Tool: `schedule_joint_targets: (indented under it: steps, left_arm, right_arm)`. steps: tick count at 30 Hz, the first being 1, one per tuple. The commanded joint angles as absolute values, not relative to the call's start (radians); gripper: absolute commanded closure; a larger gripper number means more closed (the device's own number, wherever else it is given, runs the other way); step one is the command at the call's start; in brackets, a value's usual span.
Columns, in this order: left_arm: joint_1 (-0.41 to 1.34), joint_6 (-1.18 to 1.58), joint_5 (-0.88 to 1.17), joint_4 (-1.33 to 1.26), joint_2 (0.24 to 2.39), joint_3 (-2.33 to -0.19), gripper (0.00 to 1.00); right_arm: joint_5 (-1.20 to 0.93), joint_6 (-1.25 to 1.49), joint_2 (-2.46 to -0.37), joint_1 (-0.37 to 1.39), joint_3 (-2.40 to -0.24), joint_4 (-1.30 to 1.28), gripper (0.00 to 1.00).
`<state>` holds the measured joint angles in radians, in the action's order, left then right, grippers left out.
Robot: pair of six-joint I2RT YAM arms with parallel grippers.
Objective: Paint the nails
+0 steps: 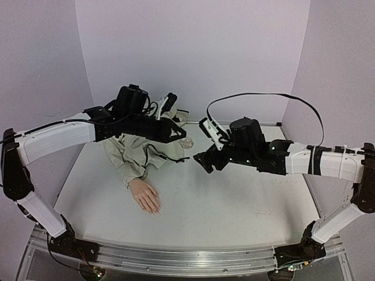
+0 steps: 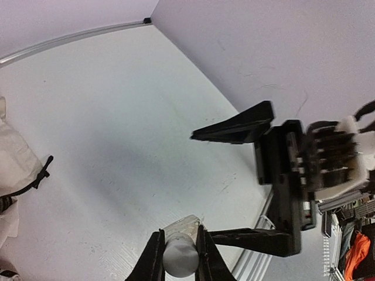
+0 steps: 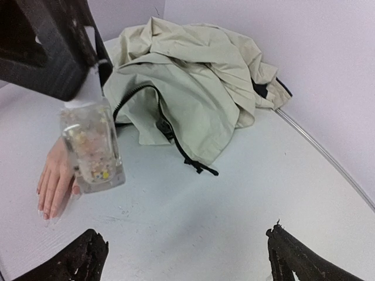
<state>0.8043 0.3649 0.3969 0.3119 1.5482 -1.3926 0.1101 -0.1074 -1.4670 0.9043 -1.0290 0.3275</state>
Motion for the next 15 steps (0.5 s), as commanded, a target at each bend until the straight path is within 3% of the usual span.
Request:
schedule_joint_targets:
  steps: [1, 15]
  left_arm:
    - [0.808, 0.351, 0.287, 0.314, 1.642, -1.431, 0.98]
    - [0.893, 0.345, -0.005, 0.239, 2.051, -1.624, 0.96]
  right_arm:
    - [0.245, -0.078, -1.390, 0.870, -0.986, 0.314, 0.02]
    - [0.300, 0.034, -1.287, 0.746, -0.896, 0.296, 0.02]
